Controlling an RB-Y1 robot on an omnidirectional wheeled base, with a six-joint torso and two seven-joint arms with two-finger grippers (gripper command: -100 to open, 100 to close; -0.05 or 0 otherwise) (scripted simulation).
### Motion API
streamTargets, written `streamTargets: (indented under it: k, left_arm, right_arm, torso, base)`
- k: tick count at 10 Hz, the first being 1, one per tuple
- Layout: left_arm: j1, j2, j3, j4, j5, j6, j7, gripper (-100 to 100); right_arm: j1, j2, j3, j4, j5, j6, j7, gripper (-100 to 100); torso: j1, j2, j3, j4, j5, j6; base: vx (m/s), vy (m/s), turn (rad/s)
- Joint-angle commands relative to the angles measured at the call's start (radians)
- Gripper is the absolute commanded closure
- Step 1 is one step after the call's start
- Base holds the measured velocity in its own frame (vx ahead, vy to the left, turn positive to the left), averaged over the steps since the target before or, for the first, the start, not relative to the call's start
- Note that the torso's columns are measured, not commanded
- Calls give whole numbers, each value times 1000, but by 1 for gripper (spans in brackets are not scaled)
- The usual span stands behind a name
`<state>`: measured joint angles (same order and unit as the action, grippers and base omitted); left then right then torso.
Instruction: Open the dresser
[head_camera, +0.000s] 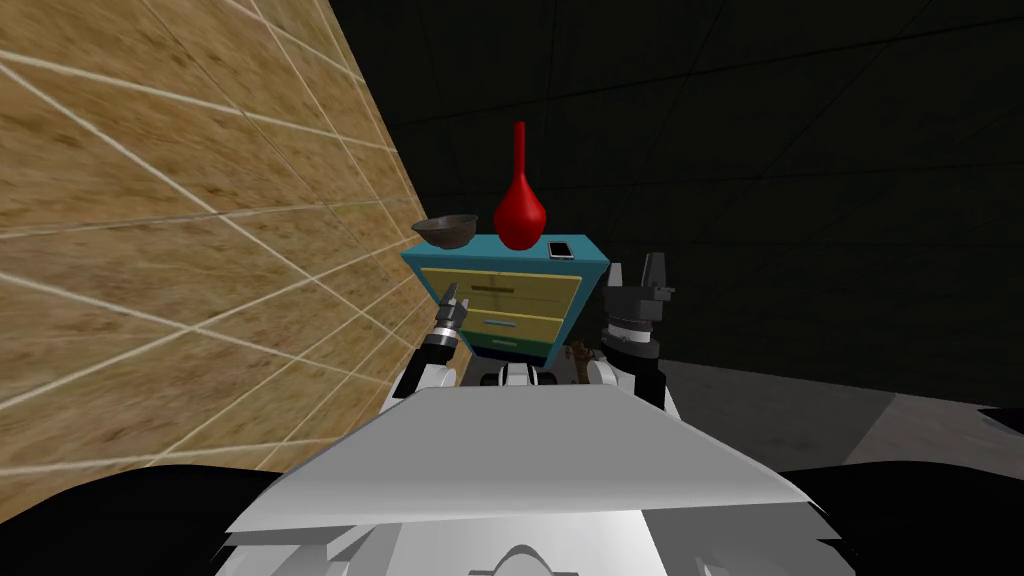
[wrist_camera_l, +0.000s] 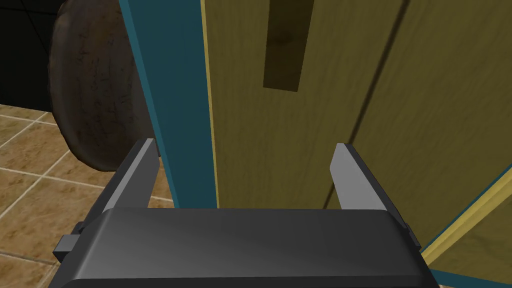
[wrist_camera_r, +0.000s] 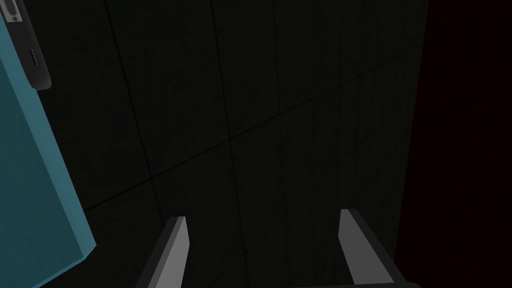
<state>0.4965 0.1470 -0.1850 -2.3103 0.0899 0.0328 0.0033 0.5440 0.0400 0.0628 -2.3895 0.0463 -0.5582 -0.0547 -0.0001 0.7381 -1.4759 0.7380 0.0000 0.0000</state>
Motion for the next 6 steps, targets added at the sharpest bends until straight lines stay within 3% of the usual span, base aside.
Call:
streamTargets:
  k: [1, 4, 5, 6]
  left_arm:
    - [3, 18, -11, -6, 1, 49, 8, -100]
    - [2, 38, -29, -9, -1, 112, 15, -100]
    - [4, 37, -25, -6, 0, 96, 14, -100]
    - [13, 38, -25, -37, 1, 121, 15, -100]
  right_arm:
    - [0, 0, 0, 0, 0, 0, 0, 0]
    - [0, 0, 0, 0, 0, 0, 0, 0]
    - [0, 0, 0, 0, 0, 0, 0, 0]
    - [0, 0, 0, 0, 0, 0, 0, 0]
  torso:
    - [0, 0, 0, 0, 0, 0]
    - [0, 0, 0, 0, 0, 0]
    - [0, 0, 0, 0, 0, 0]
    - [0, 1, 0, 0, 0, 0]
  base:
    - [25, 0, -47]
    - [31, 2, -82]
    - [13, 0, -6]
    - [96, -1, -7]
